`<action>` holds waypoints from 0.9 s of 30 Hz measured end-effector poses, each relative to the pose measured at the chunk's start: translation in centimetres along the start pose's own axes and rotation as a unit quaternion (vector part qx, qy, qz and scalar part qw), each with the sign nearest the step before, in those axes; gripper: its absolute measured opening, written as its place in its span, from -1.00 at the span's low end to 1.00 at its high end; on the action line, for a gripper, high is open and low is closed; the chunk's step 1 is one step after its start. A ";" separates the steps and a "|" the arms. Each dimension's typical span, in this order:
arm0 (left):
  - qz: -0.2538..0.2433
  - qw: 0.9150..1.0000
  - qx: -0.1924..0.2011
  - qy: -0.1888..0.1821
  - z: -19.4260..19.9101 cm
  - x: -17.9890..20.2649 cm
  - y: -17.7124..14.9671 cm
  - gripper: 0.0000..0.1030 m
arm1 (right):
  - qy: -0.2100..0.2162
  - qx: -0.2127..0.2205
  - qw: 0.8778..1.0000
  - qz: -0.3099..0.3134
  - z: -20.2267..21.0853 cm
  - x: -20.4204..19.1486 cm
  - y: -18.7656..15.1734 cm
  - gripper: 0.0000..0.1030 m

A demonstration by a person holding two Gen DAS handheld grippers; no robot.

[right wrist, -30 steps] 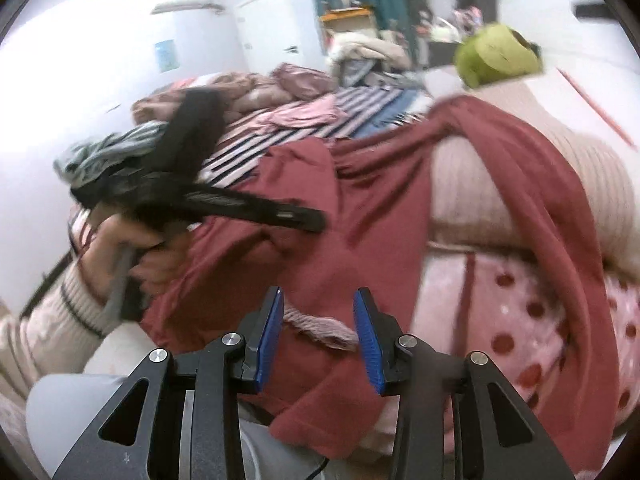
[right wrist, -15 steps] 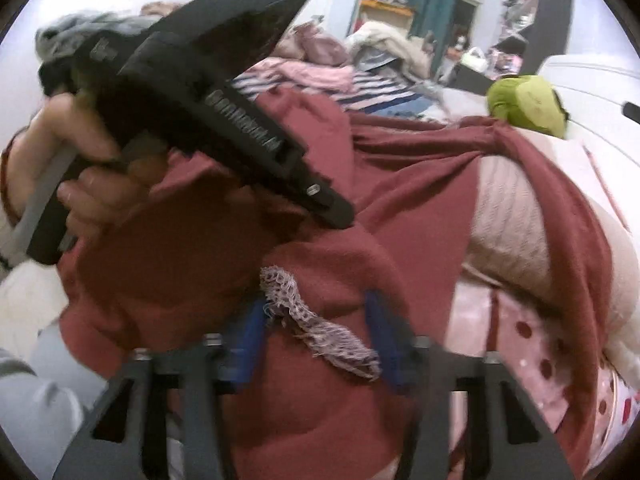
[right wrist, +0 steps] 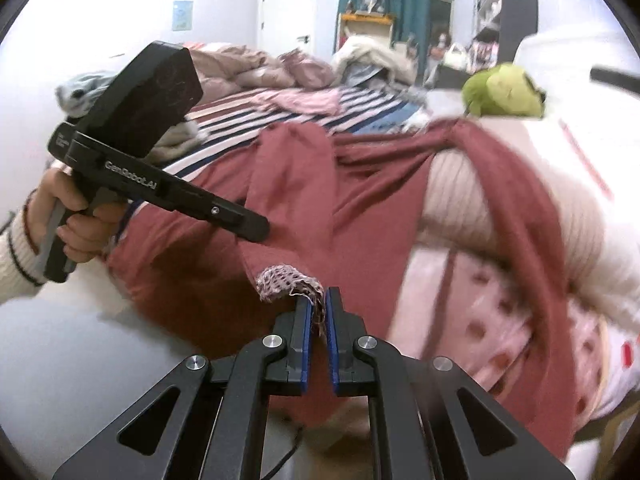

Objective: Fold small clothes

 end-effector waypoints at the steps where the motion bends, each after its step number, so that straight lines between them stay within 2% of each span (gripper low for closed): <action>1: 0.004 1.000 -0.008 0.002 -0.2 -0.2 -1.0 -0.96 | 0.011 -0.009 1.000 -0.005 0.1 -0.4 -0.7 -0.97; 4: 0.015 0.999 -0.022 0.033 -0.2 -1.5 -3.0 -0.79 | 0.047 -0.034 0.998 -0.034 -0.2 -1.2 -2.5 -0.96; 5: 0.018 0.999 -0.024 0.040 0.0 -1.8 -3.4 -0.60 | 0.057 -0.041 0.997 -0.044 -0.3 -1.4 -2.9 -0.91; 7: 0.010 0.998 -0.017 0.056 1.0 -1.8 -3.8 -0.38 | 0.063 -0.046 0.995 -0.059 -0.1 -1.3 -3.4 -0.57; 8: 0.003 0.998 -0.013 0.060 1.4 -1.5 -3.8 -0.30 | 0.060 -0.039 0.995 -0.067 0.4 -0.8 -3.3 -0.27; 9: -0.011 0.997 -0.003 0.070 2.4 -0.9 -3.5 -0.24 | 0.056 -0.027 0.995 -0.080 1.1 -0.1 -3.1 -0.11; 11: -0.029 0.996 0.016 0.088 3.8 -0.2 -3.0 0.04 | 0.037 -0.008 0.993 -0.112 2.1 1.9 -2.6 -0.05; 13: -0.051 0.991 0.040 0.119 5.6 0.5 -2.0 0.09 | -0.019 0.001 0.989 -0.145 2.6 5.2 -2.5 0.17; 14: -0.059 0.988 0.049 0.132 6.2 0.8 -1.6 0.13 | -0.072 0.002 0.985 -0.155 2.6 7.5 -2.5 0.33; 16: -0.072 0.982 0.074 0.156 7.3 1.3 -0.4 0.20 | -0.137 0.003 0.978 -0.155 2.4 10.4 -2.3 0.34; 18: -0.079 0.978 0.096 0.170 8.1 1.5 0.9 0.23 | -0.174 0.005 0.970 -0.168 1.7 13.6 -1.6 0.34; 21: -0.086 0.970 0.132 0.187 9.3 1.6 2.4 0.33 | -0.194 0.014 0.961 -0.198 0.6 17.6 -0.6 0.34; 24: -0.081 0.966 0.156 0.192 10.2 1.4 3.5 0.36 | -0.204 0.015 0.952 -0.228 -1.0 21.1 0.2 0.34; 27: -0.075 0.964 0.159 0.198 10.5 0.8 3.9 0.37 | -0.190 -0.014 0.951 -0.243 -3.7 23.1 0.3 0.34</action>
Point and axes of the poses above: each gripper's, at about its wrist camera, not at the fingertips, and z roughly against the way its jaws point, x to its right, y to its top, the point moved 9 cm from there along -z, roughly the way its jaws point, and after that the axes turned 12 degrees about -y, right-handed, at the moved point
